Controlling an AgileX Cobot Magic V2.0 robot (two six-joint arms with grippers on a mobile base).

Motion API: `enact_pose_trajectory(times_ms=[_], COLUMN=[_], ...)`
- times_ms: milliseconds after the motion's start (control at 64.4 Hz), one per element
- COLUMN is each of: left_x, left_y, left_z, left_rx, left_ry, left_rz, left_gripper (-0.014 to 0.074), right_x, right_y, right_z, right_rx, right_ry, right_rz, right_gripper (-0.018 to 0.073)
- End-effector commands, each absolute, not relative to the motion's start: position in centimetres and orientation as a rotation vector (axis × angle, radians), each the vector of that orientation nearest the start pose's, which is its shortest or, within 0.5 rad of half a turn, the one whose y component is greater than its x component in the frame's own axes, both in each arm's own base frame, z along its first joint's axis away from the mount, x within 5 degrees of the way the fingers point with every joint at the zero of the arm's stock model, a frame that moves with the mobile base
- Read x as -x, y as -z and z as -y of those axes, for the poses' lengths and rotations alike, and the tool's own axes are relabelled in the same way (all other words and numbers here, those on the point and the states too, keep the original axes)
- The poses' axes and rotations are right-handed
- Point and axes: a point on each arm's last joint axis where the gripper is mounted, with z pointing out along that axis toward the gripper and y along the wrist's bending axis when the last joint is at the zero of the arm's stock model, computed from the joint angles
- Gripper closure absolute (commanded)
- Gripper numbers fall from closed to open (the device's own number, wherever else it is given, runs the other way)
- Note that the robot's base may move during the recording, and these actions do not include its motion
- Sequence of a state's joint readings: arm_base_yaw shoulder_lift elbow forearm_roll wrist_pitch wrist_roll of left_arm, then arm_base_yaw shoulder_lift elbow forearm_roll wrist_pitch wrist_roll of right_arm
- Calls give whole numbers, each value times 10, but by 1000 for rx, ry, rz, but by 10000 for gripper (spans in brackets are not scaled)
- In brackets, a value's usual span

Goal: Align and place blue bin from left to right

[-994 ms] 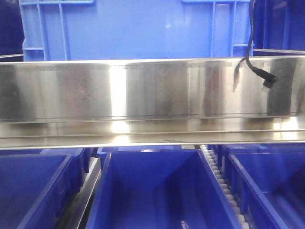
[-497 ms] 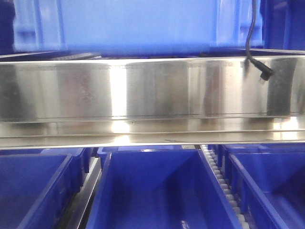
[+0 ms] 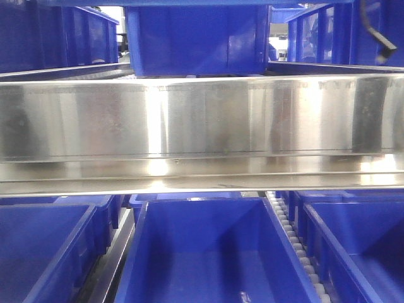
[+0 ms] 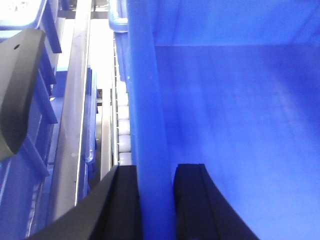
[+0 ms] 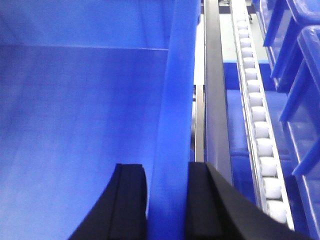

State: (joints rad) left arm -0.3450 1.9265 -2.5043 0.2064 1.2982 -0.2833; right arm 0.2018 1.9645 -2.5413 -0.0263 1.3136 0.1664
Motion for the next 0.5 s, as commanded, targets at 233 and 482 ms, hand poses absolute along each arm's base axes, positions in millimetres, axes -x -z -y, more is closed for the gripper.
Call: enact_pose_trajectory(times_ms=[233,482], left_x=[-363,-363], left_y=[-514,-514], left_z=[120,120], left_rx=[-50,-49], left_ry=[166,161], left_rz=[-2073,-2072], left_gripper=[613,613], right_x=[-384,-384], right_y=[-509,-509], right_z=[-80,-80], right_rx=[60,60], right_ry=[-215,-215], right_rz=[-2087,-2087], right_gripper=[638,638])
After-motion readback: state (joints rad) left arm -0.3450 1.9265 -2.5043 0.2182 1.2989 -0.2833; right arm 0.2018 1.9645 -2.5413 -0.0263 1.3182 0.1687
